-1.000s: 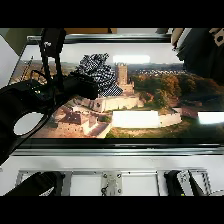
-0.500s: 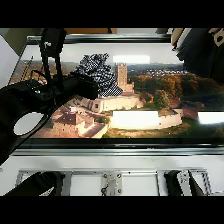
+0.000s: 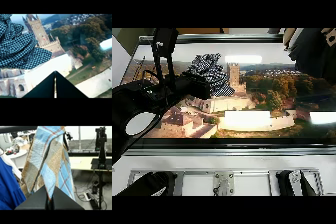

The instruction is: Fold the clothes and pants, and hang the long-sleeved shirts on hangers.

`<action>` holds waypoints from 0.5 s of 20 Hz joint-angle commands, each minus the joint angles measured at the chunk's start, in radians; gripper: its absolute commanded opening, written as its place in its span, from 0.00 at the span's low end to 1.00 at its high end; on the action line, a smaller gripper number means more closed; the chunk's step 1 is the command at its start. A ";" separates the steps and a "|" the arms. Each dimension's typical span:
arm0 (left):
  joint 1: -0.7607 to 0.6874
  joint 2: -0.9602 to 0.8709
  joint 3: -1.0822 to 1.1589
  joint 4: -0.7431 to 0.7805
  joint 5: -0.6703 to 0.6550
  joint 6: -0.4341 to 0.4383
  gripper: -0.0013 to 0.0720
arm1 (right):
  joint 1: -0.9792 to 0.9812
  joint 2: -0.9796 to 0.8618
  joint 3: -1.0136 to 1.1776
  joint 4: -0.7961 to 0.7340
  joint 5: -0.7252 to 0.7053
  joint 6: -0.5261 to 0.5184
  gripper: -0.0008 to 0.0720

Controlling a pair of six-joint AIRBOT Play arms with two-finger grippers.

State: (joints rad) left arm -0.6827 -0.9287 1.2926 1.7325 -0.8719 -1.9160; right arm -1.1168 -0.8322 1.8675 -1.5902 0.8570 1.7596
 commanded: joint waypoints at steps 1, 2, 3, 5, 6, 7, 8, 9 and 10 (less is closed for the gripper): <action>0.000 -0.001 0.000 0.000 0.000 0.000 0.04 | 0.001 0.000 0.000 0.005 -0.118 -0.001 0.03; 0.000 -0.001 0.000 0.000 0.000 0.000 0.04 | 0.001 -0.003 0.000 0.005 -0.116 -0.001 0.03; 0.000 -0.001 0.000 0.000 0.000 0.000 0.04 | 0.001 -0.008 0.000 0.005 -0.114 -0.001 0.03; 0.000 -0.001 0.001 0.000 0.000 0.000 0.04 | 0.001 -0.023 0.000 0.004 -0.086 -0.001 0.03; 0.000 -0.001 0.000 0.000 0.000 0.000 0.04 | 0.000 -0.031 0.000 0.001 -0.072 -0.001 0.02; 0.000 -0.001 0.001 0.000 0.000 0.000 0.04 | 0.000 -0.041 0.000 0.001 -0.067 -0.001 0.03; 0.000 -0.001 0.001 0.000 0.000 0.000 0.04 | 0.000 -0.051 0.000 0.001 -0.068 -0.001 0.03; 0.000 -0.001 0.000 -0.001 0.000 0.000 0.04 | 0.000 -0.061 0.000 0.000 -0.068 -0.001 0.03; 0.000 -0.001 0.001 -0.006 0.000 0.000 0.04 | 0.000 -0.071 0.000 -0.004 -0.068 -0.002 0.03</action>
State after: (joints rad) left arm -0.6827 -0.9287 1.2926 1.7321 -0.8719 -1.9171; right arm -1.1168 -0.8795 1.8675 -1.5864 0.8047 1.7588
